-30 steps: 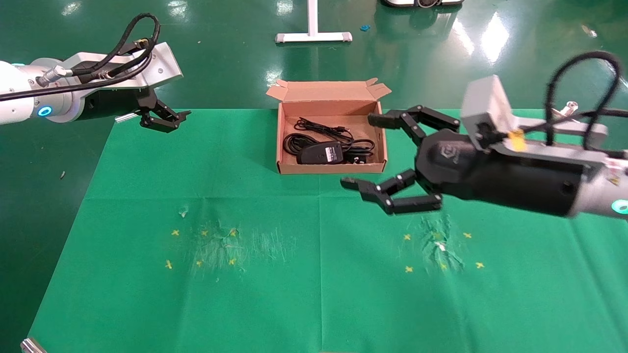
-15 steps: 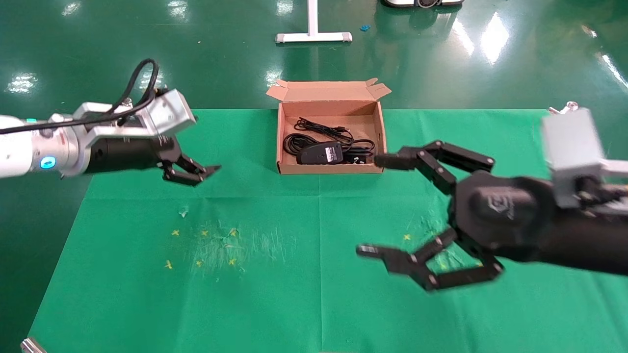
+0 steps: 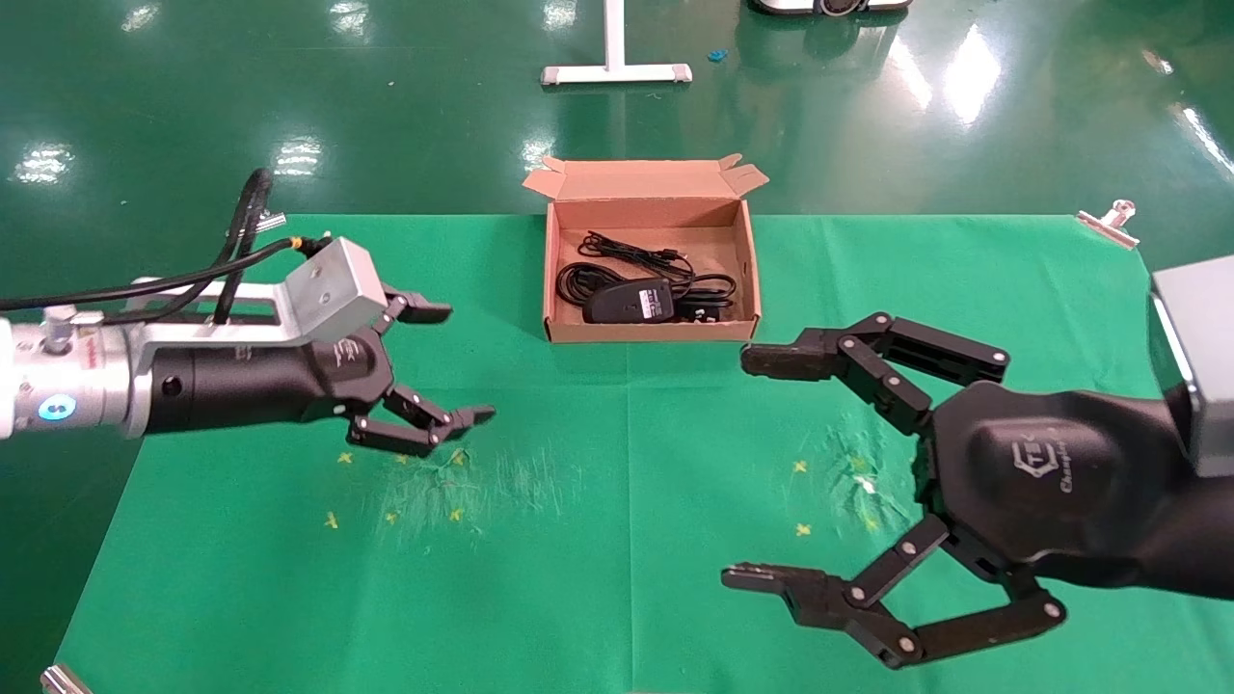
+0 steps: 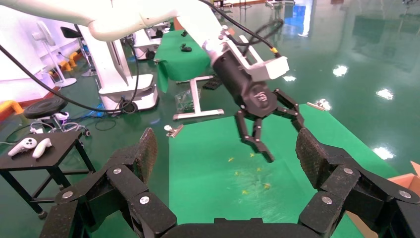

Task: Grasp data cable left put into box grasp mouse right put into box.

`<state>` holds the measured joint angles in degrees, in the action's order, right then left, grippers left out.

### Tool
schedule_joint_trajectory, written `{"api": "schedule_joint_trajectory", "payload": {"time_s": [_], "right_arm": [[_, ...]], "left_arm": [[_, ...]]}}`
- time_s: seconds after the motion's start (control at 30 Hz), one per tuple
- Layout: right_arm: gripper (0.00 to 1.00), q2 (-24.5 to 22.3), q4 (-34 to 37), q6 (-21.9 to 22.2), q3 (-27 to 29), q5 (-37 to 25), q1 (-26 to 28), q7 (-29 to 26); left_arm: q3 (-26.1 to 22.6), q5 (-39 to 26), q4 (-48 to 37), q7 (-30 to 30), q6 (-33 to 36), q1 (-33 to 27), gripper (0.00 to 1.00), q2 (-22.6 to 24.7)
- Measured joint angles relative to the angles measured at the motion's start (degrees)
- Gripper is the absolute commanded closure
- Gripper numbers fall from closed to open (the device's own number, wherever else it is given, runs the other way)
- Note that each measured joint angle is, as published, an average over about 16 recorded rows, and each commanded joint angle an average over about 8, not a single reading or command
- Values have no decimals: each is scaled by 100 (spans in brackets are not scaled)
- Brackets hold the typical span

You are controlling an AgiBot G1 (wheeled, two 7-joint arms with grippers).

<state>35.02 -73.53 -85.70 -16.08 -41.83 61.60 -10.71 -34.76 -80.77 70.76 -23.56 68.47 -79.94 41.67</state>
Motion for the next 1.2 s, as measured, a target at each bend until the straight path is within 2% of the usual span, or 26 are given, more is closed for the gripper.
{"api": "schedule_joint_trajectory", "payload": {"time_s": [0.87, 1.2], "right_arm": [[0, -5, 1, 3, -11, 8, 2, 6], [0, -8, 1, 3, -12, 14, 0, 7]], "left_arm": [[1601, 3327, 241, 1093, 1471, 1571, 0, -568], [1934, 4028, 291, 1304, 1774, 1895, 0, -686]]}}
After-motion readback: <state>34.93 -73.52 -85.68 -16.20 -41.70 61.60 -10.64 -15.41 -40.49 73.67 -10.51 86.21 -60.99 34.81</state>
